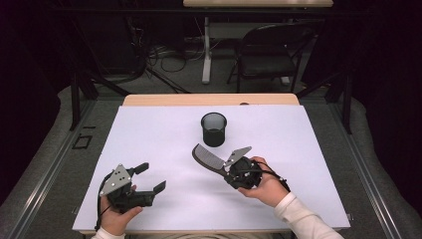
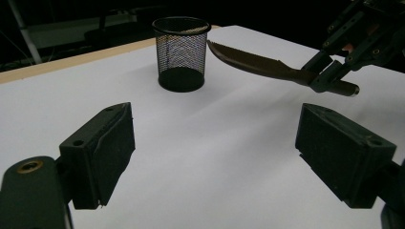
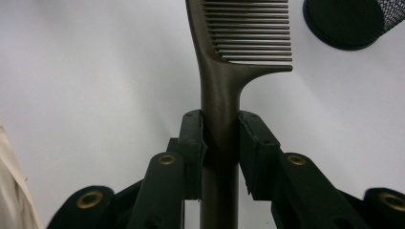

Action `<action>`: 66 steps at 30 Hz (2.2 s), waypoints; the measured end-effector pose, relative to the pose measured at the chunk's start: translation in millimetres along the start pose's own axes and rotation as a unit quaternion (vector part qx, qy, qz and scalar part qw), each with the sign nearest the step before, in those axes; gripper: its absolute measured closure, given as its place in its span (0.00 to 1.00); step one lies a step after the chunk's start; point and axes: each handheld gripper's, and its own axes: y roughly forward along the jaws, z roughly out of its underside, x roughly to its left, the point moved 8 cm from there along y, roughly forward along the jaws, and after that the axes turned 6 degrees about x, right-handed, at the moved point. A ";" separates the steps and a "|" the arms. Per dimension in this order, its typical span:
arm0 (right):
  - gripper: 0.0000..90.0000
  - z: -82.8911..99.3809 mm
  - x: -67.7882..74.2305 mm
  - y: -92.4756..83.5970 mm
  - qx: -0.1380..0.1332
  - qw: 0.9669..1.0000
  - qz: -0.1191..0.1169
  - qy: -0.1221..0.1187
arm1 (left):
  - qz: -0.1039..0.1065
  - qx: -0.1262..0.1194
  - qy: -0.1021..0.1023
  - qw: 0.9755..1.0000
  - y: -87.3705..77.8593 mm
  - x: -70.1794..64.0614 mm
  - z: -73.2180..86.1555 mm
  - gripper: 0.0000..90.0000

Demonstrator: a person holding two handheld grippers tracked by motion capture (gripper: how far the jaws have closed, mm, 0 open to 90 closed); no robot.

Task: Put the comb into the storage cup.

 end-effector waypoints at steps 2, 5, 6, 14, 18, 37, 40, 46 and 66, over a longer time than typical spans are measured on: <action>0.81 -1.7 0.0 -1.0 -0.006 1.000 0.000 0.003 | 0.000 0.000 0.000 1.000 0.0 0.2 0.0 0.15; 0.81 -4.4 -0.3 -2.3 -0.015 1.000 0.002 0.004 | 0.000 0.000 0.000 1.000 -0.1 0.4 0.0 0.15; 0.81 -5.1 0.0 -2.8 -0.017 1.000 0.002 0.006 | 0.000 0.000 0.000 1.000 -0.1 0.4 0.0 0.15; 0.81 -12.6 -0.5 -6.9 -0.046 0.999 0.011 0.012 | 0.000 0.000 0.000 1.000 -0.1 0.2 0.1 0.15; 0.81 -16.4 -1.3 -9.4 -0.062 0.998 0.017 0.016 | 0.000 0.000 0.000 1.000 0.0 0.4 0.1 0.15; 0.81 -39.6 -2.5 -20.7 -0.155 0.986 0.044 0.033 | 0.001 -0.001 0.000 1.000 0.1 0.6 0.2 0.15; 0.81 -42.9 -3.6 -21.5 -0.168 0.984 0.044 0.036 | 0.001 -0.001 0.001 1.000 0.1 0.7 0.3 0.15; 0.81 -48.4 -6.2 -22.4 -0.191 0.979 0.051 0.042 | 0.001 -0.001 0.001 1.000 0.1 0.8 0.3 0.15; 0.81 -57.6 -5.4 -27.0 -0.255 0.962 0.082 0.041 | 0.000 -0.002 -0.001 1.000 0.1 1.1 0.3 0.15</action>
